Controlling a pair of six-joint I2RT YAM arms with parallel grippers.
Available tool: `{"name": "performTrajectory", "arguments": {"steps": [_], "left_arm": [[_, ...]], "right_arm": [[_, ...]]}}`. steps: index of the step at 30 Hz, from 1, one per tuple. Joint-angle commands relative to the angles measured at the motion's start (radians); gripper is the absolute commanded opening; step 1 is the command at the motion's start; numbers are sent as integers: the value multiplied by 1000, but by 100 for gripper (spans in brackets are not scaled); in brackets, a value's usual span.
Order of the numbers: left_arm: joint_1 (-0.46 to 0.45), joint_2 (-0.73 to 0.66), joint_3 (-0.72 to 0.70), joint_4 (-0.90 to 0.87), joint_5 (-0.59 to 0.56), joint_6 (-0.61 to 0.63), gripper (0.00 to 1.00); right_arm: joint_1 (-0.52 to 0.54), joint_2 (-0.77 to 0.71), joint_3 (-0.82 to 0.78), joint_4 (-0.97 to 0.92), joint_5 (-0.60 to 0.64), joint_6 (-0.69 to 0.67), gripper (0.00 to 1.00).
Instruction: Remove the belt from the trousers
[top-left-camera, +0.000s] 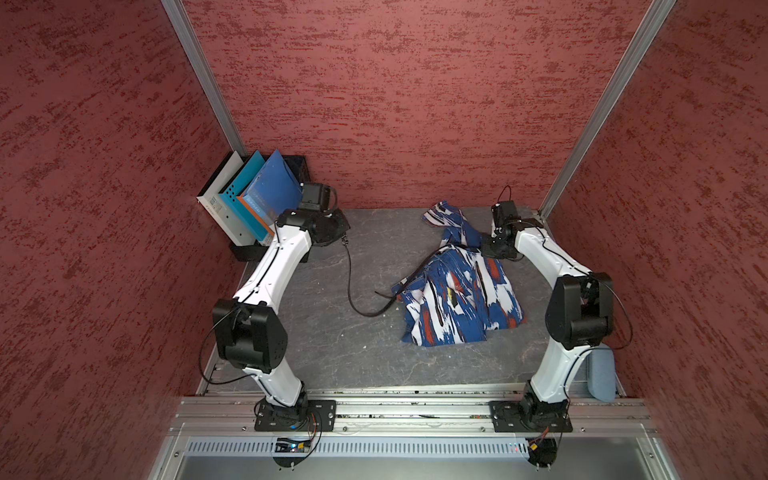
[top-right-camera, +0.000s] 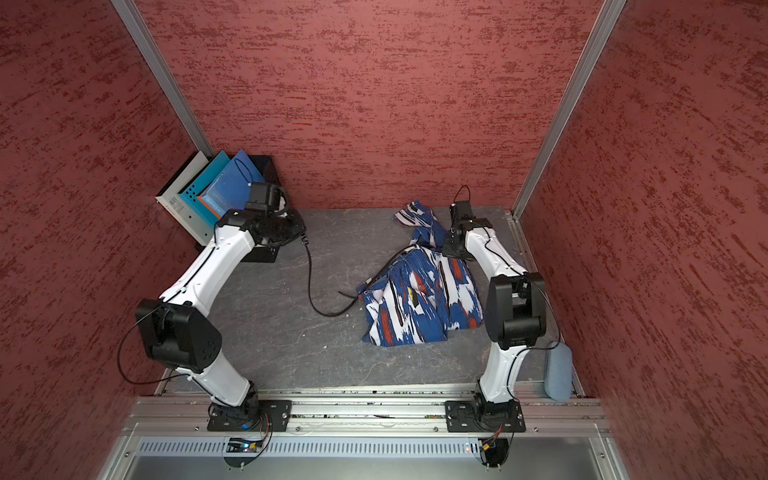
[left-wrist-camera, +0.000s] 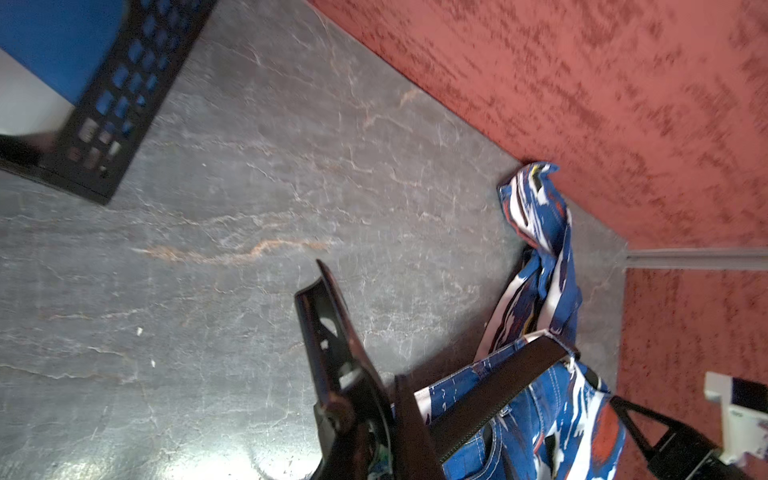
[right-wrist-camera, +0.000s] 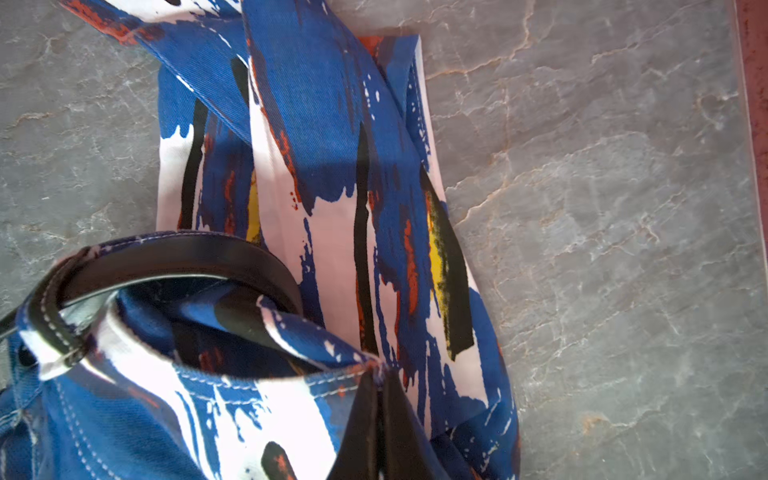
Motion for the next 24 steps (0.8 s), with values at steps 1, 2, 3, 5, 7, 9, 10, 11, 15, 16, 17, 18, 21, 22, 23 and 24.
{"name": "performTrajectory", "arguments": {"steps": [1,2,3,5,7,9,10,11,15,16,17,18,21,22,23,24], "left_arm": [[0,-39,39,-34,-183,-9,0],[-2,-24,32,-64,-222,-17,0],[-2,-7,18,-92,-269,-17,0],[-5,20,-21,-126,-374,-18,0],[0,63,-60,-134,-456,-4,4],[23,115,-65,-135,-455,0,5],[40,142,-59,-138,-435,1,5],[53,163,-50,-139,-422,-1,6],[99,273,17,-165,-360,0,13],[110,300,38,-181,-355,-1,12],[117,330,63,-199,-358,0,12],[123,357,86,-218,-362,3,13],[130,409,153,-273,-398,16,39],[128,416,166,-280,-411,26,44],[128,420,177,-281,-418,41,49],[126,420,188,-280,-428,56,51]], "right_arm": [[-6,-42,-27,26,5,17,0],[-6,-42,-33,28,1,16,0],[-7,-43,-36,31,-1,17,0],[-6,-43,-38,36,-6,20,0],[-8,-43,-37,37,-9,22,0],[-7,-43,-31,35,-13,17,0],[-7,-42,-24,32,-12,14,0],[-6,-43,-19,27,-13,12,0],[-7,-43,-6,19,-7,-2,0],[-8,-43,-4,19,-11,-3,0],[-7,-42,-6,19,-12,-3,0],[-8,-42,-6,21,-12,-3,0],[-8,-46,-13,23,-17,-3,0],[-7,-47,-15,25,-18,-4,0],[-8,-47,-17,27,-18,-5,0],[-8,-45,-18,27,-19,-6,0]]}}
